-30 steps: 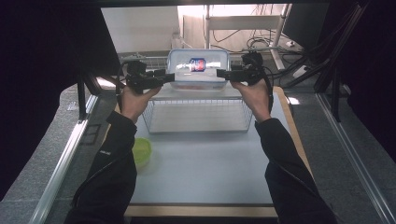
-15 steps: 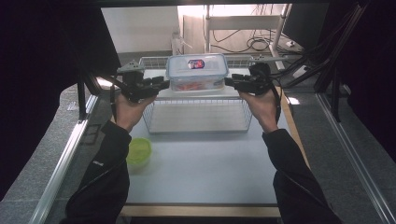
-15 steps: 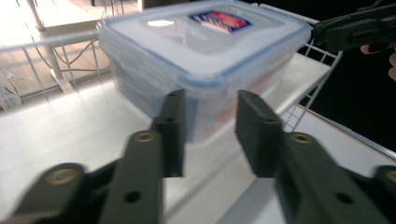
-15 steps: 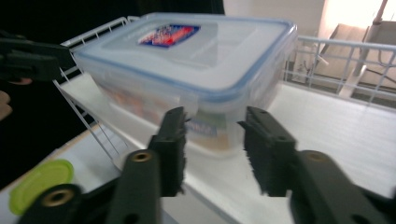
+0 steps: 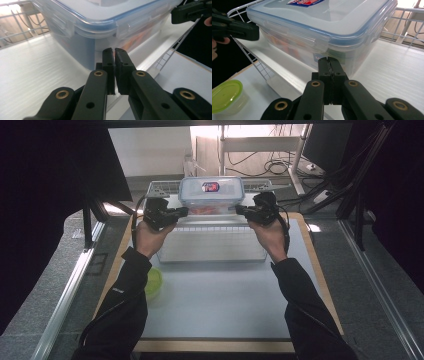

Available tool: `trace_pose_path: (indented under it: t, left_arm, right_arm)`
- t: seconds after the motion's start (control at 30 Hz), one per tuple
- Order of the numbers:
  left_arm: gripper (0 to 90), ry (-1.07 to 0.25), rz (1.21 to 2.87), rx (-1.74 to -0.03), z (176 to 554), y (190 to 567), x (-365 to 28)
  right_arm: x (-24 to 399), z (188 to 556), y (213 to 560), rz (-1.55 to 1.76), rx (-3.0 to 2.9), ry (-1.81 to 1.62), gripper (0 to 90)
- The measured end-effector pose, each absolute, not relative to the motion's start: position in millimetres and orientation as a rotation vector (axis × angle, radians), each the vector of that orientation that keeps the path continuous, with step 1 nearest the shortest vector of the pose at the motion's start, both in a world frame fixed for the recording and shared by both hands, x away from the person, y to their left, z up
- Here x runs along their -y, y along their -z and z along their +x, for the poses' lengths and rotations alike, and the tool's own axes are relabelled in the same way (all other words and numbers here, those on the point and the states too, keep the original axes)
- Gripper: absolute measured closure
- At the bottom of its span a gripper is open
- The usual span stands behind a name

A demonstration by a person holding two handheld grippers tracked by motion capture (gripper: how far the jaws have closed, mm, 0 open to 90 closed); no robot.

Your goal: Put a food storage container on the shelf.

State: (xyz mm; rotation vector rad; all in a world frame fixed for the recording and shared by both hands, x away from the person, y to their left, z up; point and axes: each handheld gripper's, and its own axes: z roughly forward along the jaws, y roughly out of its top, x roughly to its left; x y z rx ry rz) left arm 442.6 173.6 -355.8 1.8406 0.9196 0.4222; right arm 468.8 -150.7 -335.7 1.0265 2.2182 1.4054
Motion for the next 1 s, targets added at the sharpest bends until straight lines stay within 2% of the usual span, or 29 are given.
trace_pose_path:
  t: [0.2, 0.3, 0.4, 0.43, 0.47, 0.67, 1.0]
  left_arm:
    - [85.2, -0.442, 1.839, -0.911, 439, 355, -172]
    - [81.4, -0.426, 1.825, -0.897, 433, 356, -174]
    - [70.9, -0.419, 1.823, -0.875, 426, 360, -171]
    - [68.4, -0.419, 1.823, -0.875, 426, 360, -171]
    - [63.8, -0.432, 1.839, -0.857, 419, 364, -167]
    - [45.2, -0.437, 1.870, -0.812, 400, 370, -157]
    - [28.5, -0.436, 1.905, -0.773, 364, 390, -159]
  right_arm:
    - [147, 468, 336, 1.007, -2.225, -1.401, 89.7]
    - [148, 465, 336, 1.004, -2.223, -1.406, 84.3]
    - [150, 460, 338, 0.996, -2.226, -1.420, 73.3]
    - [150, 460, 338, 0.996, -2.226, -1.420, 73.3]
    - [151, 457, 341, 0.984, -2.243, -1.418, 65.6]
    - [152, 445, 345, 0.924, -2.269, -1.405, 48.1]
    - [160, 421, 355, 0.871, -2.259, -1.391, 24.3]
